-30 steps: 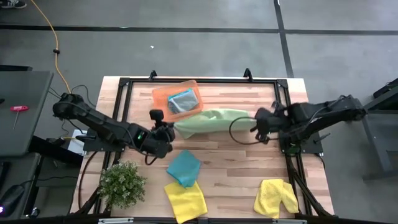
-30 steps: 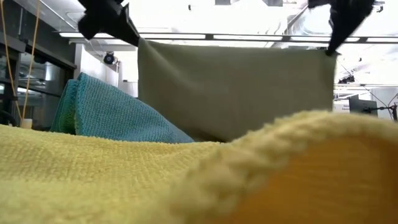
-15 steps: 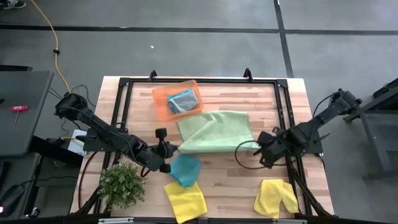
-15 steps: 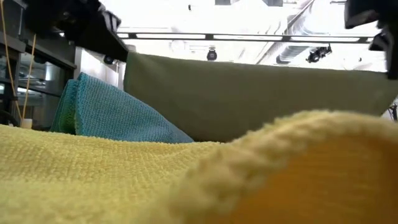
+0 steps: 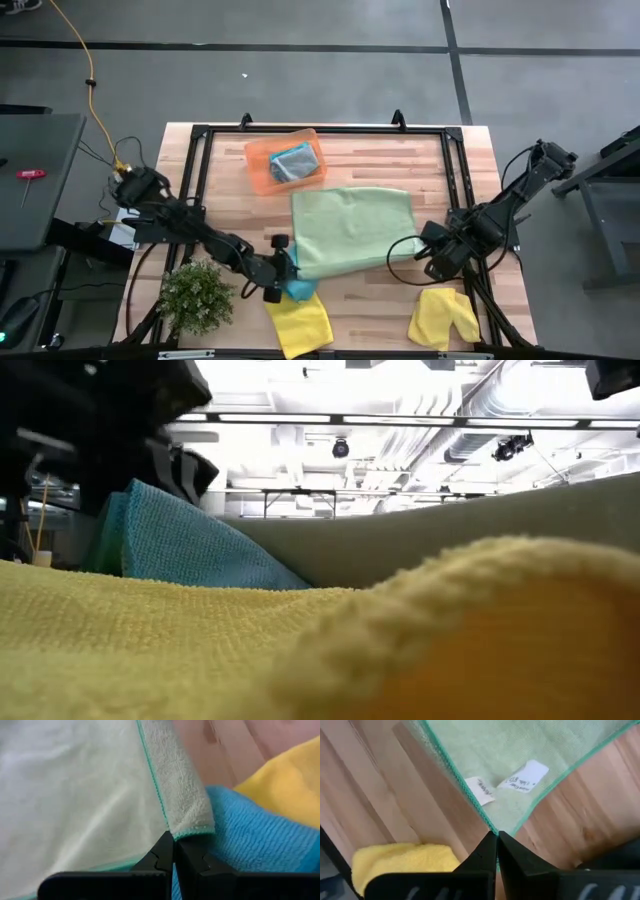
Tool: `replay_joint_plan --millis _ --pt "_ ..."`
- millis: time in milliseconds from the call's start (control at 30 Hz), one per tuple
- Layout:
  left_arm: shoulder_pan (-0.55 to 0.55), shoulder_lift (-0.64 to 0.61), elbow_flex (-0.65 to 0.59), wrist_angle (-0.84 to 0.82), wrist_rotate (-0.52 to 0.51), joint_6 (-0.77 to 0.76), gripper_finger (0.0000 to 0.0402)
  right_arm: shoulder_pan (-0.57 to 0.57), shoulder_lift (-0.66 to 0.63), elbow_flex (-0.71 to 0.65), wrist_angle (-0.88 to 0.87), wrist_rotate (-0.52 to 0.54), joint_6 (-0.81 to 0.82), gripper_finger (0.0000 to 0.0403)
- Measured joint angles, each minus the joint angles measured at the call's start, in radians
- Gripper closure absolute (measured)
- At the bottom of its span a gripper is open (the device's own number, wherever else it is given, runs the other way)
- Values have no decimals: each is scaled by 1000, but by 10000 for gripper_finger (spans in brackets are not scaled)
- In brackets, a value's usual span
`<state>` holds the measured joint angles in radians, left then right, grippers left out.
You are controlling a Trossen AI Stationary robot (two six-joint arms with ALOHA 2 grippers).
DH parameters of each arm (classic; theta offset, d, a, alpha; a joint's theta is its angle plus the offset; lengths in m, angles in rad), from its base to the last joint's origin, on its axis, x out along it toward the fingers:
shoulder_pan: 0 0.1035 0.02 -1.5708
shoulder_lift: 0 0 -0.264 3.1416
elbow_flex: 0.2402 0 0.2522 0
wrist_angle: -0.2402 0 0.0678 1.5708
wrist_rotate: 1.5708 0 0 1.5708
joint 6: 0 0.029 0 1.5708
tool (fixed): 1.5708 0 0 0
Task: Fold microfiber towels
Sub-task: Fold the green microfiber cloth
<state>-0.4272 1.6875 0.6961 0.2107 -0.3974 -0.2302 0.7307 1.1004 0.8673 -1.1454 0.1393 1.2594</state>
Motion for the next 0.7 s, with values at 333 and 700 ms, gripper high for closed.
replay_joint_plan --millis 333,700 --pt "2 -116 -1 -57 -136 38 401 -74 0 0 -57 73 0 403" --pt "139 -156 0 -214 -204 70 401 -271 1 1 -151 202 -70 403"
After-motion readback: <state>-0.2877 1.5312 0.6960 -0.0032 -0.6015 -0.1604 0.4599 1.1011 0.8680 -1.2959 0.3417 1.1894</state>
